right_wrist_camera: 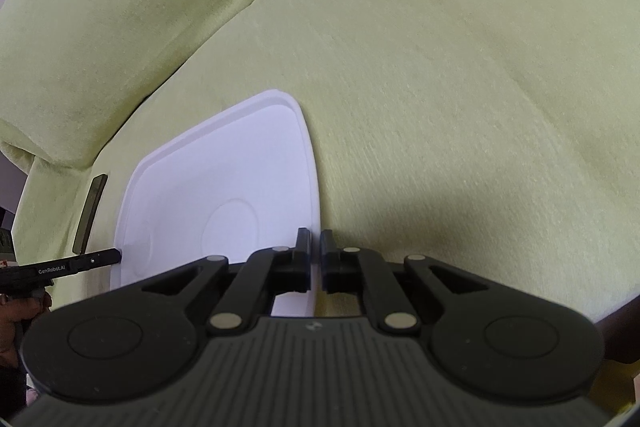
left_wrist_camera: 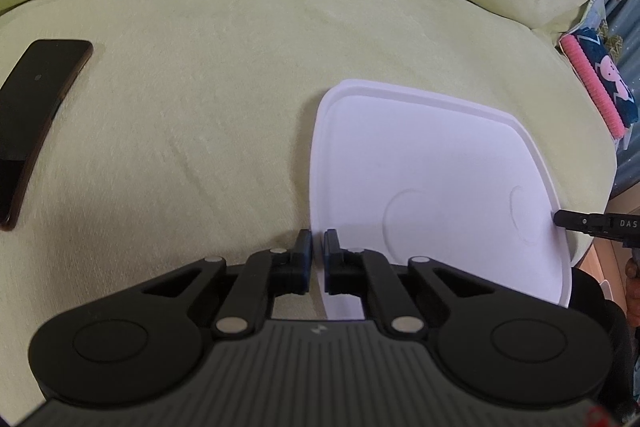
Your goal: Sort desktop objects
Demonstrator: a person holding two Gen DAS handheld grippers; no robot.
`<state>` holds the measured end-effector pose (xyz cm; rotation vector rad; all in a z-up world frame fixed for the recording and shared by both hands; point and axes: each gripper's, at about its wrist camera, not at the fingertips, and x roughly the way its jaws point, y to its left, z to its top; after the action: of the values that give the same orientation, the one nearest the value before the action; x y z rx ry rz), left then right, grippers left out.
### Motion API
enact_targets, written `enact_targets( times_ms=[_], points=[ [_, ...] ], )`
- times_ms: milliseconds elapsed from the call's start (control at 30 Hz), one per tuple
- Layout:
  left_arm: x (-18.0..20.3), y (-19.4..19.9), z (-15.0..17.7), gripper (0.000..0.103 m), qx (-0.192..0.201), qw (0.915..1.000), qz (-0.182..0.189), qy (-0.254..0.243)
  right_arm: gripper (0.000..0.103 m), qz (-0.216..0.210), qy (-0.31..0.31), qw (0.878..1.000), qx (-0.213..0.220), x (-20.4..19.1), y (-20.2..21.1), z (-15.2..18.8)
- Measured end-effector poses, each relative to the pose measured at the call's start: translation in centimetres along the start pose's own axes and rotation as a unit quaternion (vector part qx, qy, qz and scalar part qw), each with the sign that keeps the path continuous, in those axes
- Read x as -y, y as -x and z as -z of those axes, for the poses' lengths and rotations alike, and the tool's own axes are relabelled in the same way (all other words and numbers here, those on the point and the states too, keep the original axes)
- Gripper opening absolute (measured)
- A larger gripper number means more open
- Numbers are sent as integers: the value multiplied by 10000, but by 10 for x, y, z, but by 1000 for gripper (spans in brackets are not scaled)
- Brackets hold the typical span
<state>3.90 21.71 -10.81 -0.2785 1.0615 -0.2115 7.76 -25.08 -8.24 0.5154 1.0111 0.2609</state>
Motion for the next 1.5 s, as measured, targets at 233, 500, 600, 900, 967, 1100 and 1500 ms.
enact_targets(
  times_ms=[233, 500, 600, 900, 967, 1100, 1500],
  points=[
    [18, 6, -8, 3, 85, 9997, 113, -193, 5, 43, -38, 9999, 160, 5, 16, 0],
    [57, -6, -22, 3, 77, 9980, 265, -569, 5, 183, -259, 9987, 404, 25, 42, 4],
    [78, -13, -26, 3, 50, 9966, 349, -751, 5, 271, -387, 9975, 528, 37, 56, 7],
    [136, -28, -28, 3, -14, 9912, 613, -1173, 5, 528, -709, 9920, 900, 73, 98, 24],
    [150, -31, -27, 3, -21, 9897, 659, -1271, 5, 590, -766, 9906, 970, 80, 106, 30],
    [178, -36, -27, 3, -46, 9859, 766, -1489, 5, 720, -896, 9869, 1131, 96, 124, 40],
    [256, -52, -26, 3, -153, 9714, 1175, -2055, 5, 1064, -1338, 9729, 1560, 138, 180, 67]
  ],
)
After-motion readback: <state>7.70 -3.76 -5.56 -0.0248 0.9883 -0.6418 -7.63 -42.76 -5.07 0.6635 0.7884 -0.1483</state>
